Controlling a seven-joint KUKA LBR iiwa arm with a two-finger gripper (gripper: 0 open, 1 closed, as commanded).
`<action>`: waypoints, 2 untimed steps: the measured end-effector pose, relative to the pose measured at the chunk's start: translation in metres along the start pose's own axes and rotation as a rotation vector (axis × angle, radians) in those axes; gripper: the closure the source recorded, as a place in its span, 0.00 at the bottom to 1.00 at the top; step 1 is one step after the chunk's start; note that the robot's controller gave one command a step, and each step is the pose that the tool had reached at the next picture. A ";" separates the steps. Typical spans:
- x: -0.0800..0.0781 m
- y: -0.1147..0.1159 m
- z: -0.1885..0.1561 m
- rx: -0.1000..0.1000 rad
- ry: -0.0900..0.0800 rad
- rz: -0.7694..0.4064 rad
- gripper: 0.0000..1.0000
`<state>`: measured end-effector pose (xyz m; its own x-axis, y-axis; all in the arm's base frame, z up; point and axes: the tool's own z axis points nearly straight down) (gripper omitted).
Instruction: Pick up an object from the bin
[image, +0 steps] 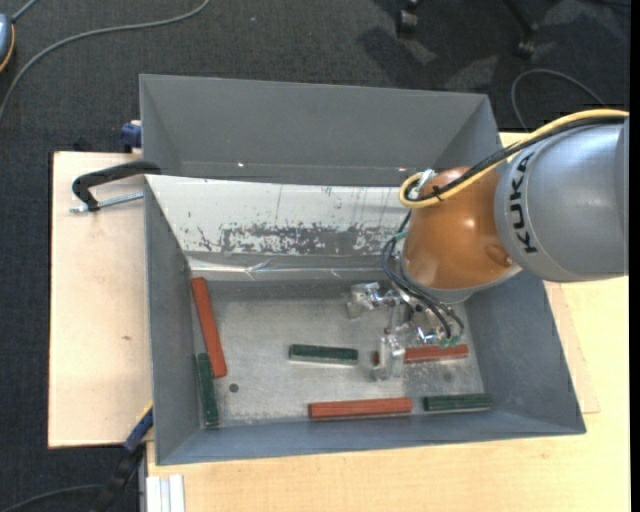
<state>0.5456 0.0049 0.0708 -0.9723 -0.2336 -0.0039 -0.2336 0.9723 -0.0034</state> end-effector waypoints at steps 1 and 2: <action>0.028 0.081 -0.003 -0.007 0.001 -0.113 0.00; 0.028 0.077 -0.002 -0.005 0.002 -0.106 1.00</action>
Offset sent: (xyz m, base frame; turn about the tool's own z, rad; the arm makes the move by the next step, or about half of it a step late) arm -0.0464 0.0672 0.0009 -0.1062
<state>0.5001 0.0731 0.0724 -0.9423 -0.3347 -0.0018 -0.3347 0.9423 0.0013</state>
